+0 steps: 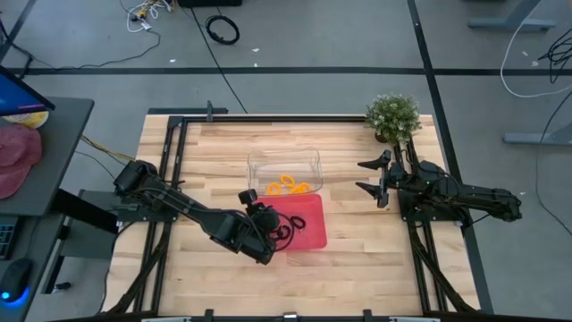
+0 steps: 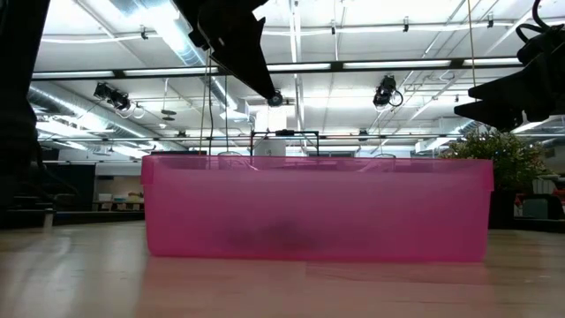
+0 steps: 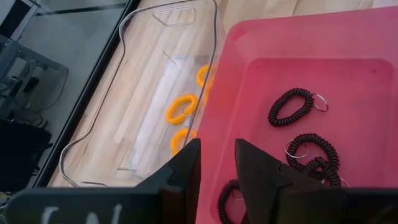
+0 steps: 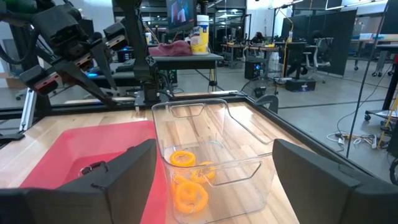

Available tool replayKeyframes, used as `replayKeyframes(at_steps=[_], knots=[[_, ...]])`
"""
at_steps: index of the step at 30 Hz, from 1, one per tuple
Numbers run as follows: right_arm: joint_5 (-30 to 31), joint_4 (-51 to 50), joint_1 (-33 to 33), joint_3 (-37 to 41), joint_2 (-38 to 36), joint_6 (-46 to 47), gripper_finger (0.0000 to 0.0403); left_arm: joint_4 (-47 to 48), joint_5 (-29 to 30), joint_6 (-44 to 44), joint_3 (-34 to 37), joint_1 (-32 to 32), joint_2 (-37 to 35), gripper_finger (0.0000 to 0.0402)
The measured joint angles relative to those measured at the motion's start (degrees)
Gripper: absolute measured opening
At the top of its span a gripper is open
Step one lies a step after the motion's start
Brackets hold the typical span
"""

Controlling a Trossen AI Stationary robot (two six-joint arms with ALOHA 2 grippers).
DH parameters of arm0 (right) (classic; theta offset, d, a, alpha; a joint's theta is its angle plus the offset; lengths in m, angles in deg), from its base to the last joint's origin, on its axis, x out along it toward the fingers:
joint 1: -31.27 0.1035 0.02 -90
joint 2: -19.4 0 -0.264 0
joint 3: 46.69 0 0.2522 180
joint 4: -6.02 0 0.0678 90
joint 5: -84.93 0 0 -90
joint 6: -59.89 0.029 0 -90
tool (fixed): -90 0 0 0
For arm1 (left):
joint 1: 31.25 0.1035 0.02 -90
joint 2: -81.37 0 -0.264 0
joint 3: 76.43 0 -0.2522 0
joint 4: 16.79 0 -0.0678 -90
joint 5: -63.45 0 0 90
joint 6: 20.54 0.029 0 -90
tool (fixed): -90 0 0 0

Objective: Sort spring keychains
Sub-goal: Return to Home Position

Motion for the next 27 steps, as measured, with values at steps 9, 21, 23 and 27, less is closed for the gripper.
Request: replayKeyframes(at_steps=[9, 21, 23, 27], knots=[[0.0, 0.0, 0.0, 0.0, 0.0, 0.0, 0.0324, -1.3, 0.1, 0.0, 0.0, 0.1, 0.0, 0.0103], [0.0, 0.0, 0.0, 0.0, 0.0, 0.0, 0.0324, -6.5, 0.2, 2.3, 0.0, 0.1, 0.0, 0.0103], [0.0, 0.0, 0.0, 0.0, 0.0, 0.0, 0.0324, -6.5, 1.4, 6.3, 0.0, 0.1, 0.0, 0.0103], [0.0, 0.0, 0.0, 0.0, 0.0, 0.0, 0.0324, -6.9, 3.5, 10.4, 0.0, 0.1, 0.0, 0.0103]])
